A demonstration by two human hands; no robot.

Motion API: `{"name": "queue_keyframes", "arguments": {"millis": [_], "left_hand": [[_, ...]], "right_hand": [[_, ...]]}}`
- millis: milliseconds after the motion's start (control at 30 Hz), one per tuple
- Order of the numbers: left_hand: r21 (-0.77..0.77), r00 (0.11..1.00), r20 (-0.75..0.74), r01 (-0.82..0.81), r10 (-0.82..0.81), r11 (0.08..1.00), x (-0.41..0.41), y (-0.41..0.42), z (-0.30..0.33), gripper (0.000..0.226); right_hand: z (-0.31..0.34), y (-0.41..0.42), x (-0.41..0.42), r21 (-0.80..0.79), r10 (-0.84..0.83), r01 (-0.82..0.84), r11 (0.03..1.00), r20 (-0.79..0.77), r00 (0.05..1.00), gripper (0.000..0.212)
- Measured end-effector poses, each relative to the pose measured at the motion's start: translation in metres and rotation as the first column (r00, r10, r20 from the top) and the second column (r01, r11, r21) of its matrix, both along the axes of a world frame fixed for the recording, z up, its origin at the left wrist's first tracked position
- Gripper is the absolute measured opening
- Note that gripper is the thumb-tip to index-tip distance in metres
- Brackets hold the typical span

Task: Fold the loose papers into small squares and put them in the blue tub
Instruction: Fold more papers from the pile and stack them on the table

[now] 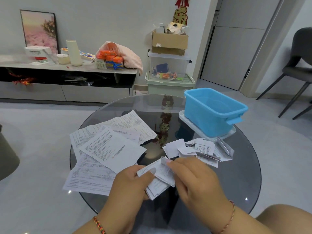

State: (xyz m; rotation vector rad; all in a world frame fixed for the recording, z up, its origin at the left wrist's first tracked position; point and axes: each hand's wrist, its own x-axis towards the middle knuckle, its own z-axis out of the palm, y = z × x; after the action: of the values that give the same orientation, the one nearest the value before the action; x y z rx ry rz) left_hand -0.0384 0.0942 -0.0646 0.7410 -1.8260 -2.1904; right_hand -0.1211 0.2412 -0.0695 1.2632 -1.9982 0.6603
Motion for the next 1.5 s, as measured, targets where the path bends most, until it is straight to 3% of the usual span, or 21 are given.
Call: {"name": "queue_keyframes", "arguments": {"millis": [167, 433, 600, 700, 767, 833, 967, 1133, 1300, 1400, 1500], "left_hand": [[0.145, 1.0, -0.026, 0.016, -0.013, 0.989, -0.002, 0.002, 0.005, 0.022], [0.191, 0.998, -0.063, 0.005, 0.007, 0.982, -0.001, 0.004, 0.002, 0.026], [-0.113, 0.999, -0.042, -0.005, 0.0, 0.994, 0.003, -0.001, -0.003, 0.006], [-0.279, 0.999, 0.002, -0.035, 0.037, 0.96, 0.005, -0.003, 0.002, 0.005], [-0.314, 0.998, 0.026, -0.043, 0.054, 0.948, 0.007, -0.003, 0.007, 0.004], [-0.316, 0.997, 0.049, -0.04, 0.058, 0.948, 0.007, -0.004, 0.009, 0.004], [-0.339, 0.994, 0.073, -0.047, 0.076, 0.94, 0.005, -0.006, 0.01, 0.003], [-0.423, 0.995, 0.062, -0.044, 0.077, 0.905, 0.003, -0.006, 0.01, 0.0], [-0.496, 0.998, 0.058, -0.004, 0.038, 0.868, 0.003, -0.009, 0.005, 0.002], [-0.53, 0.998, 0.054, 0.009, 0.024, 0.848, 0.002, -0.01, 0.003, 0.002], [-0.571, 1.0, 0.024, 0.017, -0.005, 0.821, 0.001, -0.012, 0.001, 0.003]], "right_hand": [[-0.007, -0.005, 0.011, -0.002, 0.083, -0.083, 0.997, 0.017, 0.996, 0.022], [-0.013, -0.015, 0.019, 0.023, 0.097, -0.097, 0.995, 0.013, 0.995, 0.016], [0.006, -0.004, 0.014, 0.016, 0.231, -0.24, 0.971, 0.215, 0.949, 0.015], [0.037, 0.006, -0.02, -0.007, 0.009, -0.007, 1.0, 0.341, 0.94, 0.013], [0.055, 0.011, -0.05, 0.123, -0.163, 0.12, 0.985, 0.454, 0.876, 0.012], [0.059, 0.013, -0.075, 0.306, -0.271, 0.128, 0.943, 0.488, 0.829, 0.012], [0.055, 0.0, -0.093, 0.654, -0.412, 0.108, 0.749, 0.331, 0.849, 0.025], [0.047, -0.013, -0.096, 0.783, -0.43, 0.1, 0.614, 0.226, 0.874, 0.034], [0.049, -0.014, -0.093, 0.78, -0.358, 0.069, 0.621, 0.205, 0.911, 0.016], [0.066, -0.001, -0.08, 0.65, -0.221, -0.086, 0.755, 0.376, 0.9, 0.014], [0.083, 0.007, -0.048, 0.474, -0.014, -0.323, 0.819, 0.579, 0.815, 0.012]]}}
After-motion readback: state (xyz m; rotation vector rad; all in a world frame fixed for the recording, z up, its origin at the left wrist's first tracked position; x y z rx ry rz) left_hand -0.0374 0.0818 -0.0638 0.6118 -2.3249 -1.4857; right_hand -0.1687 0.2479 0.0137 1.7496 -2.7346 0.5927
